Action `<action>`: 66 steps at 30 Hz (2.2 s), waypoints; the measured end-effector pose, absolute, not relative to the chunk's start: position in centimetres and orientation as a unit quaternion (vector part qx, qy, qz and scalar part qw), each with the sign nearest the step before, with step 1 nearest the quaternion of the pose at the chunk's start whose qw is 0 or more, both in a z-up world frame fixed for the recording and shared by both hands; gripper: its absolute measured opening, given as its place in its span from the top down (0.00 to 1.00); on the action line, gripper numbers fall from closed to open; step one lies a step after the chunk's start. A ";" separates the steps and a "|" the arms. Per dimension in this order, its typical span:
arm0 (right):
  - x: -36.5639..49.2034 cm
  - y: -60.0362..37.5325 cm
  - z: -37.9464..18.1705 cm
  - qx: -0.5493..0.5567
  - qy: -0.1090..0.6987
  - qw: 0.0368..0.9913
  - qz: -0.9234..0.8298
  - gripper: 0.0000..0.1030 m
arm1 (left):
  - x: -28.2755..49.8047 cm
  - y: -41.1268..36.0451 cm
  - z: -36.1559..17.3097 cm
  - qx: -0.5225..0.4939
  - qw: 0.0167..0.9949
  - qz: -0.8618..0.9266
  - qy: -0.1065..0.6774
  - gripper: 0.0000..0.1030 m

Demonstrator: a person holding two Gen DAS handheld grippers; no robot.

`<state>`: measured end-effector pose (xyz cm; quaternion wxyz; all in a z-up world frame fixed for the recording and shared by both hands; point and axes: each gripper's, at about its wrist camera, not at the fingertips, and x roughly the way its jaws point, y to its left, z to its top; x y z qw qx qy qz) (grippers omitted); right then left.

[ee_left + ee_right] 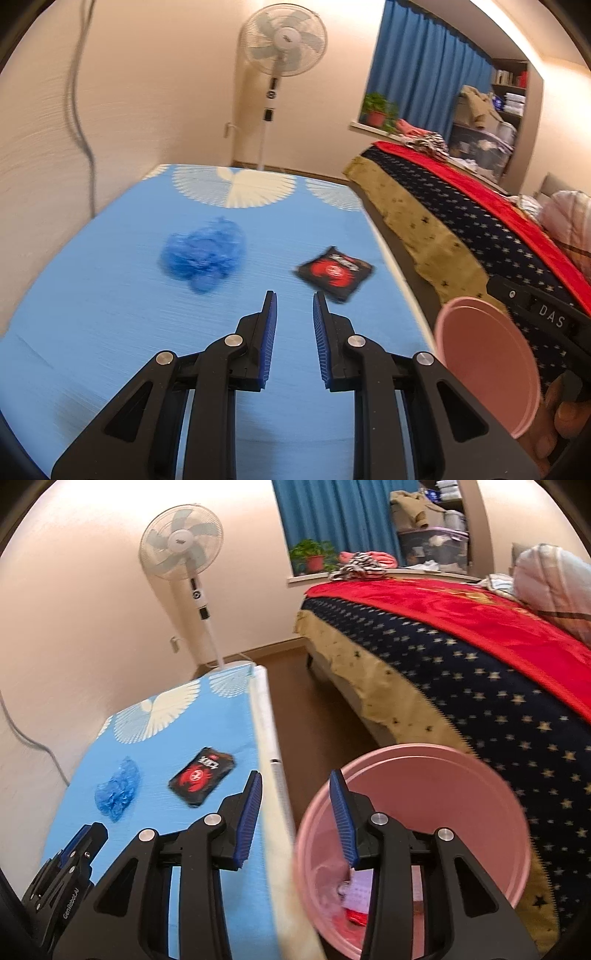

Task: Collect trash
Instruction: 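Grasp the blue plastic bag with the left gripper while the right gripper grasps the black snack packet, then carry the blue bag and black snack packet over the pink bin with both grippers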

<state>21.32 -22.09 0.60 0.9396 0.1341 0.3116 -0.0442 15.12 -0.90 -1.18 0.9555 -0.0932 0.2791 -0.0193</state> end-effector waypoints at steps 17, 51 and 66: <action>29.3 -14.7 -4.1 0.159 0.371 0.914 0.048 0.62 | 18.9 5.0 -2.4 -0.119 0.949 0.066 0.284 0.80; 29.7 -14.2 -2.0 0.122 0.375 0.918 0.038 0.99 | 22.9 4.7 -2.1 -0.105 0.937 0.017 0.332 0.98; 21.3 -16.2 5.1 0.094 0.323 0.941 0.032 0.99 | 15.6 3.0 3.6 -0.087 0.954 -0.003 0.288 0.98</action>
